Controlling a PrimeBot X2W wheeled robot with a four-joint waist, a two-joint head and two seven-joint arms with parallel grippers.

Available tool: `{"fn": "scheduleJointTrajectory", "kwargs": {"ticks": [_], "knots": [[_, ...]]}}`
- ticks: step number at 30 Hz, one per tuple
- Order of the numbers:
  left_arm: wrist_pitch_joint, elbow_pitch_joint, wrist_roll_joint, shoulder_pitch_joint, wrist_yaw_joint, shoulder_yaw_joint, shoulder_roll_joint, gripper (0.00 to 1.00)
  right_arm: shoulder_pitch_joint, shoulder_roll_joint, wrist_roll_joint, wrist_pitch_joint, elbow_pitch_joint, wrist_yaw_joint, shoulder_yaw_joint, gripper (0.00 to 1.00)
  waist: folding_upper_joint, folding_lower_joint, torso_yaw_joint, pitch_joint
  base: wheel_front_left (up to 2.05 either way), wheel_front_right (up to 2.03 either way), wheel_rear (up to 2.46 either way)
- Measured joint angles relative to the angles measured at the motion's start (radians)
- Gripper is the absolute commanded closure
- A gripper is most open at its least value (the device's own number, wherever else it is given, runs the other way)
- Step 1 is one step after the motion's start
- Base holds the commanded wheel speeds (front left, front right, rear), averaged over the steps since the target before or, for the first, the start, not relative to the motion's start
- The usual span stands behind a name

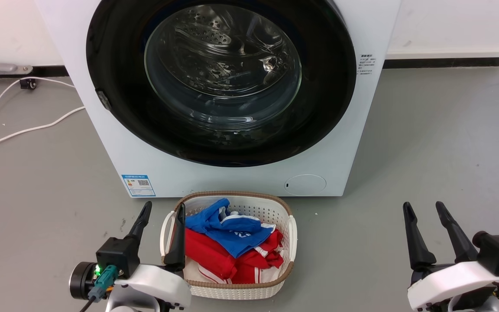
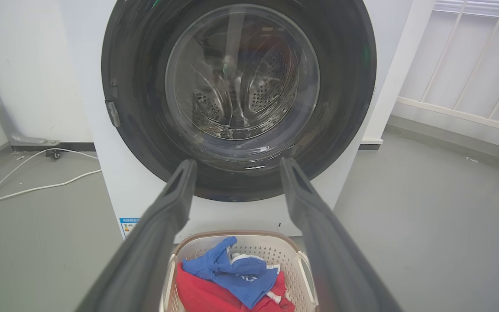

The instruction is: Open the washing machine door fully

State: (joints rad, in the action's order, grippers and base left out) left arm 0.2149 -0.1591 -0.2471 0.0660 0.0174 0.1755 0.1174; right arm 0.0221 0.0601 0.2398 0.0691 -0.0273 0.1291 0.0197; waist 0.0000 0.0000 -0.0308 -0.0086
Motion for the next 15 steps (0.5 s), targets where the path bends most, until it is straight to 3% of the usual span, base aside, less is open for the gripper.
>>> {"fn": "scheduleJointTrajectory", "kwargs": {"ticks": [15], "knots": [[0.026,-0.024,0.057,-0.001,0.000,0.002,-0.007,0.00,0.009,-0.006,-0.107,0.001,0.010,0.000,0.006,0.00,0.0000,0.0000,-0.005,-0.001,0.00,0.00,0.00]]}}
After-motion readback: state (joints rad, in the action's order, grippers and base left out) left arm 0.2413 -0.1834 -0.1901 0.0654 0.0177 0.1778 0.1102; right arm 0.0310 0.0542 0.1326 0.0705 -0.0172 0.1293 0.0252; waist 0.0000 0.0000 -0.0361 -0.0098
